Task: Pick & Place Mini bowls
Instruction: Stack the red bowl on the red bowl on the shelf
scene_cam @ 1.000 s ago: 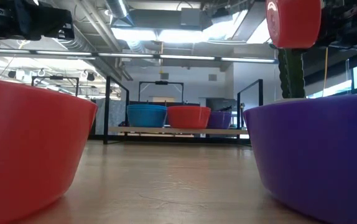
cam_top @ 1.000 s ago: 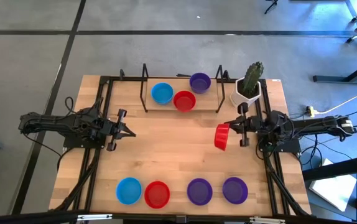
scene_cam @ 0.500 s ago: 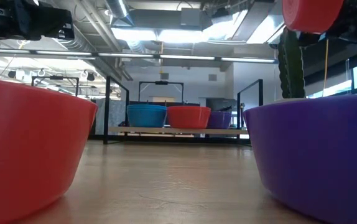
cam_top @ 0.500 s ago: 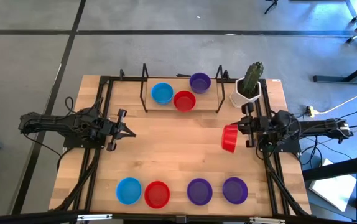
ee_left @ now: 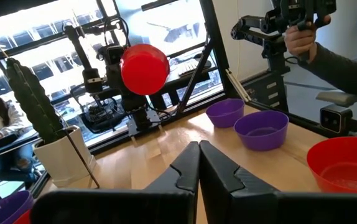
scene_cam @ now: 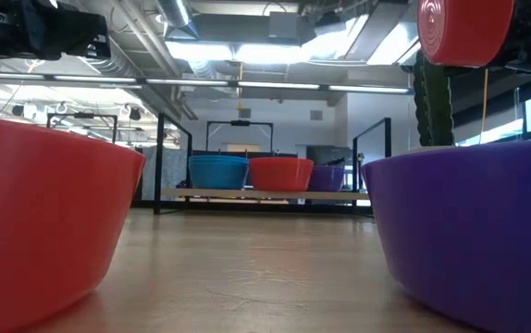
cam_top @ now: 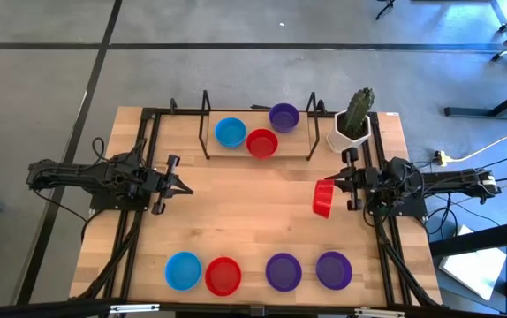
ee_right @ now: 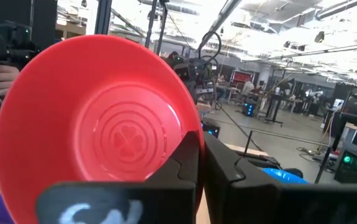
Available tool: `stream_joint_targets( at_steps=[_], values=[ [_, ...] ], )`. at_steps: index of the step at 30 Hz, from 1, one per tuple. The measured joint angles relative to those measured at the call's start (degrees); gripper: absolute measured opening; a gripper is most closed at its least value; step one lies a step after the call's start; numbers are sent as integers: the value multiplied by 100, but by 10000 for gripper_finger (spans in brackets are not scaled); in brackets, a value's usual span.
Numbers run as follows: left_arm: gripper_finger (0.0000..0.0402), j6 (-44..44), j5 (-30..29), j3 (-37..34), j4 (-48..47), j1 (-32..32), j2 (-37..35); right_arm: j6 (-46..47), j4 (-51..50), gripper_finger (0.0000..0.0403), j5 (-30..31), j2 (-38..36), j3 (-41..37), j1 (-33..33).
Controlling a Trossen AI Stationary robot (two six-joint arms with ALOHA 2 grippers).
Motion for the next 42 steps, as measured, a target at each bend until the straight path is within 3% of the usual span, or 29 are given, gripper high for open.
stream_joint_targets(
  at_steps=[34, 38, 42],
  values=[
    [5, 0, -4, 0, -90, -1, -1, 281, 123, 8, -146, 29, -4, 1],
    [2, 0, -13, 0, -90, -1, -2, 544, 625, 8, -146, 382, 68, 39],
    [4, 0, -15, 0, -87, -1, -2, 640, 743, 8, 106, 1247, 456, 175]
  ],
)
